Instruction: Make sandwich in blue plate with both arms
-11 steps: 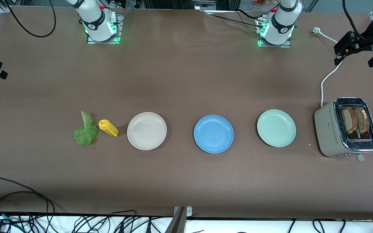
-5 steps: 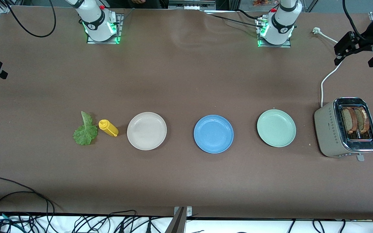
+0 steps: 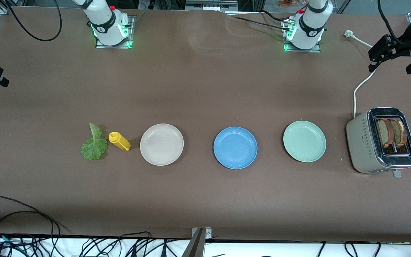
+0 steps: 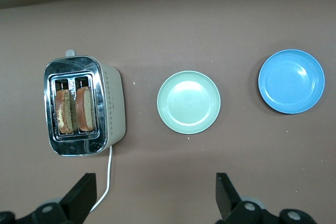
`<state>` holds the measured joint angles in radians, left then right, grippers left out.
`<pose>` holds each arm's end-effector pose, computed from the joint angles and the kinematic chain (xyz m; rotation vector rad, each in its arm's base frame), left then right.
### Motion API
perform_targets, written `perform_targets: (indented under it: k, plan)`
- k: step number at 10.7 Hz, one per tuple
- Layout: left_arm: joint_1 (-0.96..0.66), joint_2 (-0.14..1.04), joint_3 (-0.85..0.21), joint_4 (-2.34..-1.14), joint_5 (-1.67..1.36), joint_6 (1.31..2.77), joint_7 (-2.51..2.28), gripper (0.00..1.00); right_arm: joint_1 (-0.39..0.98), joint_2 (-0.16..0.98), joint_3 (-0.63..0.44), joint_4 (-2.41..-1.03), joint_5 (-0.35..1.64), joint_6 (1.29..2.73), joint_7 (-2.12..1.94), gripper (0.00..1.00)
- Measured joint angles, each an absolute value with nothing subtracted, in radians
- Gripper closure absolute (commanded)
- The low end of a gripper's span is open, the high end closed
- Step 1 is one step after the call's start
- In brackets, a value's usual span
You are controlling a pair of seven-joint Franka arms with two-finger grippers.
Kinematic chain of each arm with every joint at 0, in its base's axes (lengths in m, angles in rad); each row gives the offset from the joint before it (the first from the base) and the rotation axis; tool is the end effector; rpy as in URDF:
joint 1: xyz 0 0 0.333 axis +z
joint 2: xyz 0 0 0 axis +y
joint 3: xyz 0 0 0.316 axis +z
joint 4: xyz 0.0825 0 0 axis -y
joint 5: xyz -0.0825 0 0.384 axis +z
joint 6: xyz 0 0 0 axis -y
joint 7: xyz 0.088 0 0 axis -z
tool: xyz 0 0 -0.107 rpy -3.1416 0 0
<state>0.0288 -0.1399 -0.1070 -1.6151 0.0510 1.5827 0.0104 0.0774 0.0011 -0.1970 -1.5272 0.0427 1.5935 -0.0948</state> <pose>0.5097 -0.0392 0.6790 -3.0719 0.1325 -0.1676 0.5543 -0.0620 0.6467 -3.1042 0.0378 -0.1078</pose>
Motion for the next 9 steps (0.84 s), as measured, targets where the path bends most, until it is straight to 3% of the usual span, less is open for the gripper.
perform_targets:
  k: [9]
  plan:
    - [0.048,-0.139,-0.107,-1.615,0.051,1.571,0.01,0.0,0.077,0.001,-0.197,-1.527,0.043,1.594,-0.095,0.0]
